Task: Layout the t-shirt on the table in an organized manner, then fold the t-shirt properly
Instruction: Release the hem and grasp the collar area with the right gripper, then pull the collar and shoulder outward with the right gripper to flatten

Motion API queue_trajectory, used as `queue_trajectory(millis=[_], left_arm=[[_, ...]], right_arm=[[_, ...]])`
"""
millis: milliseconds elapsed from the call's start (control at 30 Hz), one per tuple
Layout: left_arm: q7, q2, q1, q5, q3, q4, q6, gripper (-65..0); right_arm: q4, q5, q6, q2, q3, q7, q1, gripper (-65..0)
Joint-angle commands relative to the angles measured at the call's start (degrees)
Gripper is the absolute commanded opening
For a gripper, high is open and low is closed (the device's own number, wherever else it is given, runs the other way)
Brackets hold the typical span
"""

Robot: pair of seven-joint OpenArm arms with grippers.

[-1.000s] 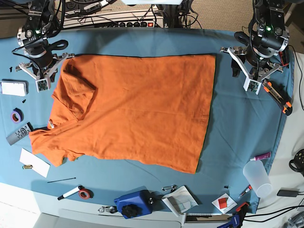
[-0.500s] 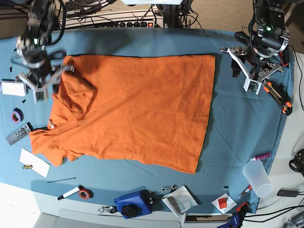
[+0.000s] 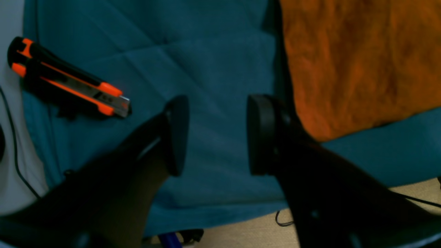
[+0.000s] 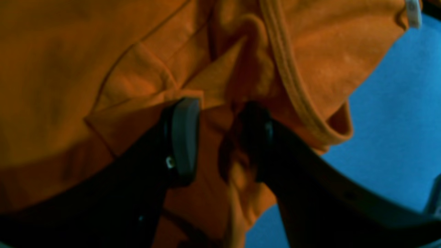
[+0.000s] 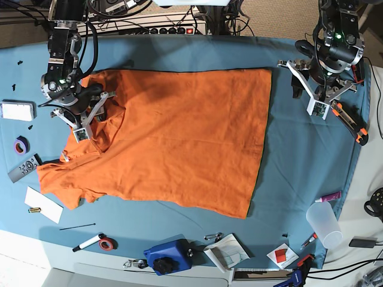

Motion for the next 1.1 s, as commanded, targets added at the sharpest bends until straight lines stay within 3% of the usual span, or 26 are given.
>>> queue_trajectory(millis=[0,133,267,567,767,833,900,933,1000,1067], left_arm=[[-1.1,-0.5,-0.2,0.1,-0.2,0.9,0.0,-36.6],[-1.1,-0.5,-0.2,0.1,-0.2,0.9,0.0,-36.6],[-1.1,-0.5,-0.2,0.1,-0.2,0.9,0.0,-36.6],[-1.1,-0.5,-0.2,0.1,-0.2,0.9,0.0,-36.6],[-1.3,-0.5,-0.2,0.1,-0.2,0.9,0.0,-36.6],[-1.5,-0.5,-0.2,0.1,-0.2,0.9,0.0,-36.6],[-1.5,-0.5,-0.2,0.1,-0.2,0.9,0.0,-36.6],[-1.5,-0.5,-0.2,0.1,-0.2,0.9,0.0,-36.6],[-1.5,-0.5,-0.2,0.1,-0.2,0.9,0.0,-36.6],[-1.5,-0.5,-0.2,0.1,-0.2,0.9,0.0,-36.6]], right_arm=[[0.5,0.0,0.1,0.5,-0.2,-0.9,0.3,-46.2],[1.0,0.0,0.1,0.5,-0.1,-2.4,0.3,-65.0],[4.3,0.0,-2.0,0.5,-0.1,-6.1,0.2,-65.0],[15.2,0.0,-2.4,0.7,1.0,-6.2,-5.4,-65.0],[16.8,0.1,-2.4,0.7,7.3,-0.2,-9.5,-65.0],[16.8,0.1,-1.7,0.7,8.5,-0.1,-8.9,-65.0],[16.8,0.1,2.0,0.7,8.6,0.1,-8.5,-65.0],[16.8,0.5,4.1,0.7,8.5,0.2,-8.3,-61.2],[16.8,0.7,5.1,0.7,7.7,1.5,-8.3,-49.3],[16.7,0.0,5.0,0.7,6.7,4.1,-8.2,-45.2]])
